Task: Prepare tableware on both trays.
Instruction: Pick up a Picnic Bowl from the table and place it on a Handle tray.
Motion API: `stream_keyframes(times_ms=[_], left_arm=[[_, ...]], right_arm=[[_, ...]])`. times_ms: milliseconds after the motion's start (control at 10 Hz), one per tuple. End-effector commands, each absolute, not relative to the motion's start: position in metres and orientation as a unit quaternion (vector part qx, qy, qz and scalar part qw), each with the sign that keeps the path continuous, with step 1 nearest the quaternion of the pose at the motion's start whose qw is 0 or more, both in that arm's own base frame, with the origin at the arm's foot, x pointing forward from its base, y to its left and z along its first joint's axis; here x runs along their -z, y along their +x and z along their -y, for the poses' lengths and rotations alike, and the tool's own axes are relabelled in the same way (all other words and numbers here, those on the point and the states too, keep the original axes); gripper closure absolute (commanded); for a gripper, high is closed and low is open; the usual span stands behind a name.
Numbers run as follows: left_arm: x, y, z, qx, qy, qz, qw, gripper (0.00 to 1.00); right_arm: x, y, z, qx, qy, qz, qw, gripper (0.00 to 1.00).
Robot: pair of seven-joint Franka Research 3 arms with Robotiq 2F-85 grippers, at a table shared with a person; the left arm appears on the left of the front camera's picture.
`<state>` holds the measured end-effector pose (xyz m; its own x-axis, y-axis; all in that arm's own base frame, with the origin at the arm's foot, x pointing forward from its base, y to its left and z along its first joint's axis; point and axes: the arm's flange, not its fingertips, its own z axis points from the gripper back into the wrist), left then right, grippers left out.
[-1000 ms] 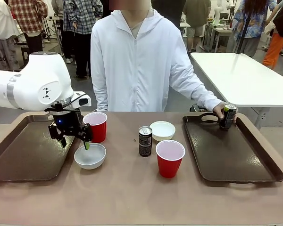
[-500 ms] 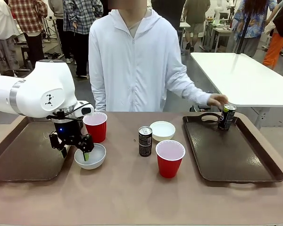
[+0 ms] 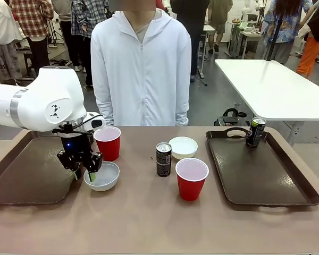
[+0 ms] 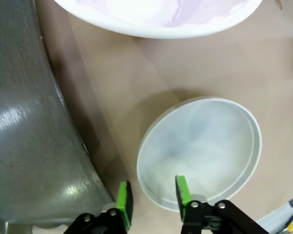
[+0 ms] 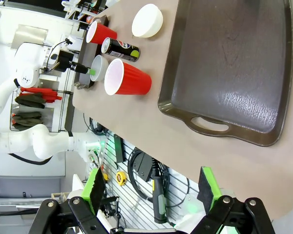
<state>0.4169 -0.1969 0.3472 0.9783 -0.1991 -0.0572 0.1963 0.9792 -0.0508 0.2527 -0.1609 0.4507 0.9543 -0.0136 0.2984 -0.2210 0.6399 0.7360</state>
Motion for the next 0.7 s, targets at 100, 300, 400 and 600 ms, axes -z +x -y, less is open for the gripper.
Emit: stream_keyframes(times_ms=[100,300,400,600], left_arm=[[-0.3443,0.4220,0.1948,0.095,-0.031,-0.036,0.994,0.78],[-0.3432,0.4221,0.1958,0.097,-0.031,-0.041,0.994,0.94],[-0.3429,0.4214,0.1960,0.097,-0.032,-0.042,0.994,1.00],[-0.3447,0.4214,0.1951,0.094,-0.031,-0.050,0.994,1.00]], right_arm=[[-0.4503,0.2529,0.1607,-0.059,0.421,0.139,0.894,0.00],[-0.4503,0.2529,0.1607,-0.059,0.421,0.139,0.894,0.00],[-0.4503,0.2529,0.1607,-0.059,0.421,0.139,0.894,0.00],[-0.4503,0.2529,0.1607,-0.059,0.421,0.139,0.894,0.00]])
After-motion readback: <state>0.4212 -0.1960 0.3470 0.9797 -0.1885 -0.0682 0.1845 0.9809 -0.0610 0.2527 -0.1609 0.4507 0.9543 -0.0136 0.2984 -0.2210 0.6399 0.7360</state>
